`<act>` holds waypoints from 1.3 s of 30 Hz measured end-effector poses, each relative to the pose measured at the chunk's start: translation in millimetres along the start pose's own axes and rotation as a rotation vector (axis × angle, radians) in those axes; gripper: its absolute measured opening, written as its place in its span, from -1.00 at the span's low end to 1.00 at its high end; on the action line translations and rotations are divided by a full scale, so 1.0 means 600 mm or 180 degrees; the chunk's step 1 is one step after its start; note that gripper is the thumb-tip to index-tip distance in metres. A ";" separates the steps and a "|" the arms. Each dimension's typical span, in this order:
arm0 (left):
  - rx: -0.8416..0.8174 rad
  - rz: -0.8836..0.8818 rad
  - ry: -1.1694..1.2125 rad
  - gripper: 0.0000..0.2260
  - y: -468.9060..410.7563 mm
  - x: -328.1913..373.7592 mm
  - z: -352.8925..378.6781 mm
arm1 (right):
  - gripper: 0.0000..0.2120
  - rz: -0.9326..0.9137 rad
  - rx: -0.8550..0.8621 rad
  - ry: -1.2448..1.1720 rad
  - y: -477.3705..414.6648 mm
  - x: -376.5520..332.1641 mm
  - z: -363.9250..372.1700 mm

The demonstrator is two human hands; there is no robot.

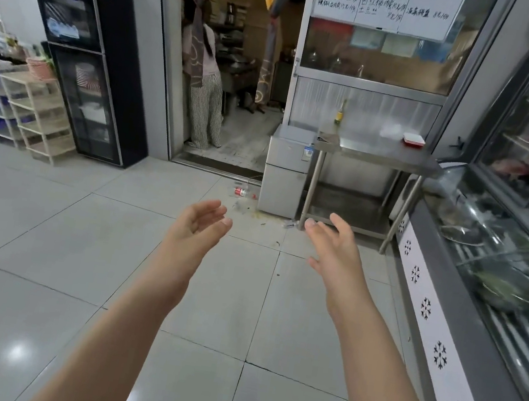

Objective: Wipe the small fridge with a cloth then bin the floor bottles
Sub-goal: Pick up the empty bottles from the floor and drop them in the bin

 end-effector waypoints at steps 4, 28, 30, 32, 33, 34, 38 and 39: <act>0.0081 -0.0076 0.0006 -0.77 -0.123 -0.009 0.002 | -0.39 0.0068 -0.0044 0.0042 -0.118 0.024 0.035; -0.0671 -0.0446 -0.0167 -0.83 -1.048 -0.066 -0.020 | -0.49 0.0544 0.0539 0.0161 -0.902 0.239 0.329; -0.0675 -0.0484 -0.0195 -0.84 -1.122 -0.086 0.004 | -0.47 0.0600 0.0524 0.0167 -0.979 0.269 0.328; -0.0672 -0.0532 -0.0236 -0.79 -1.199 -0.107 0.029 | -0.47 0.0677 0.0508 0.0130 -1.062 0.302 0.326; -0.0649 -0.0576 -0.0260 -0.75 -1.239 -0.116 0.043 | -0.46 0.0724 0.0505 0.0106 -1.104 0.319 0.325; -0.0597 -0.0640 -0.0285 -0.70 -1.278 -0.125 0.056 | -0.46 0.0785 0.0501 0.0084 -1.146 0.333 0.324; -0.0478 -0.0807 -0.0308 -0.64 -1.423 -0.155 0.103 | -0.46 0.0986 0.0461 0.0031 -1.309 0.381 0.325; -0.0449 -0.0823 -0.0293 -0.66 -1.458 -0.162 0.112 | -0.45 0.1015 0.0438 0.0062 -1.347 0.390 0.327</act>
Point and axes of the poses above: each hand's wrist, its own y-axis away from the middle knuckle, its own z-axis out of the palm, x = y × z, the point moved 1 cm from there along -y, towards the middle knuckle, and after that the axes turned 7 degrees about -z, right-handed, at the moved point
